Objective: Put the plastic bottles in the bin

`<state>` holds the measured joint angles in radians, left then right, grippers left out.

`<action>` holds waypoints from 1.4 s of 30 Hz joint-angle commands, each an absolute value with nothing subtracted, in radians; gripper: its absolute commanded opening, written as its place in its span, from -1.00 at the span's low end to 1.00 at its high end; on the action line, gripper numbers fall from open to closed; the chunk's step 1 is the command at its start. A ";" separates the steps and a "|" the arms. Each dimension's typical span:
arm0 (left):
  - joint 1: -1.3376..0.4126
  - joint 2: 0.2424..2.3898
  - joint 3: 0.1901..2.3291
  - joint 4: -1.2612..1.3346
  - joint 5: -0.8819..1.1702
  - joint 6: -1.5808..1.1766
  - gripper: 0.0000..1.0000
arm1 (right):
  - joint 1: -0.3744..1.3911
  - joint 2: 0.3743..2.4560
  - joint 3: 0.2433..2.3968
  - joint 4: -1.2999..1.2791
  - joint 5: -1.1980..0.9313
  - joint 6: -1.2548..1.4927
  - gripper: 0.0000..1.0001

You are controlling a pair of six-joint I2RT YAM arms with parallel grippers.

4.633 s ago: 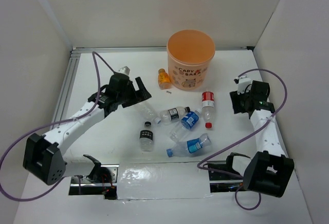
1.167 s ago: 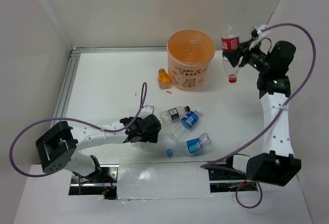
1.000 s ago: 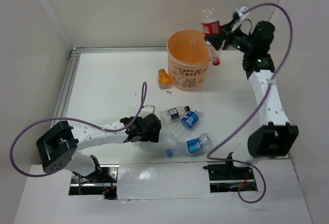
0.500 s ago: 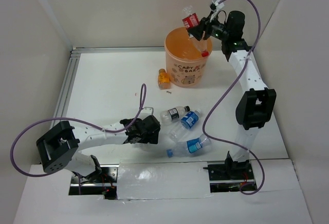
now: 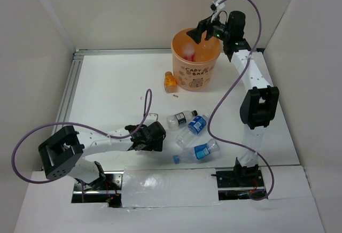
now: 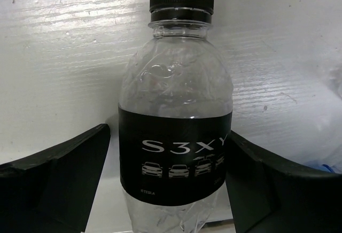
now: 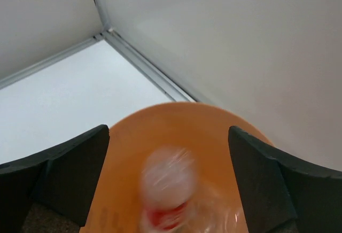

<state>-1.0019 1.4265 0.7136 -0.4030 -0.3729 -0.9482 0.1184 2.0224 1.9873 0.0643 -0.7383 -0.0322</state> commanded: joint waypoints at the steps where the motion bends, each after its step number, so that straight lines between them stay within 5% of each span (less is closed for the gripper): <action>1: -0.999 1.456 0.687 -0.390 -0.362 -0.979 0.86 | 0.117 2.017 1.968 0.080 -0.742 -0.064 1.00; 6: -0.999 1.466 0.687 -0.367 -0.362 -0.979 0.62 | 0.061 1.939 1.991 -0.024 -0.782 -0.052 1.00; 10: -1.008 1.457 0.716 -0.367 -0.362 -0.968 -0.05 | -0.009 1.841 2.006 -0.202 -0.834 -0.061 1.00; 13: -1.048 1.395 0.799 -0.446 -0.394 -0.956 -0.42 | -0.077 1.729 1.910 -0.345 -0.940 -0.153 0.51; 14: -1.058 1.347 0.833 -0.471 -0.420 -0.925 -0.49 | -0.090 1.659 1.837 -0.441 -0.956 -0.251 -0.19; 15: -1.074 1.323 0.901 -0.506 -0.434 -0.907 -0.55 | -0.101 1.620 1.795 -0.498 -0.956 -0.309 -0.50; 17: -1.085 1.266 1.001 -0.488 -0.471 -0.824 -0.68 | -0.126 1.495 1.641 -0.663 -0.956 -0.523 -0.84; 18: -1.085 1.255 1.034 -0.488 -0.471 -0.783 -0.71 | -0.126 1.449 1.573 -0.713 -0.956 -0.613 -0.84; 21: -1.072 1.255 1.127 -0.343 -0.492 -0.608 -0.78 | -0.126 1.233 1.260 -0.796 -0.905 -0.909 -0.26; 23: -1.049 1.317 1.219 -0.165 -0.492 -0.511 -0.78 | -0.126 1.119 1.113 -0.808 -0.896 -1.020 0.46; 25: -0.985 1.383 1.349 -0.060 -0.431 -0.401 -0.78 | -0.126 0.950 0.928 -0.767 -0.896 -1.057 0.79; 28: -0.896 1.576 1.532 0.055 -0.387 -0.333 -0.78 | -0.126 0.801 0.786 -0.726 -0.930 -1.063 0.96; 35: -0.730 1.991 2.092 0.101 -0.312 -0.434 -0.61 | -0.126 0.779 0.742 -0.804 -0.954 -1.080 0.96; 39: -0.701 2.182 2.307 0.007 -0.321 -0.434 0.01 | -0.126 0.759 0.742 -0.783 -0.954 -1.068 1.00; 41: -0.681 2.247 2.344 -0.024 -0.295 -0.434 0.75 | -0.126 0.750 0.733 -0.733 -0.945 -1.058 1.00; 42: -0.681 2.247 2.344 -0.025 -0.295 -0.434 0.76 | -0.126 0.750 0.733 -0.733 -0.945 -1.058 1.00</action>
<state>-0.6792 2.2120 2.2753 -0.0132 -0.3309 -0.4278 -0.1261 0.7719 0.7433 -0.7696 -0.9283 -1.0492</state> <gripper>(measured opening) 0.842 0.996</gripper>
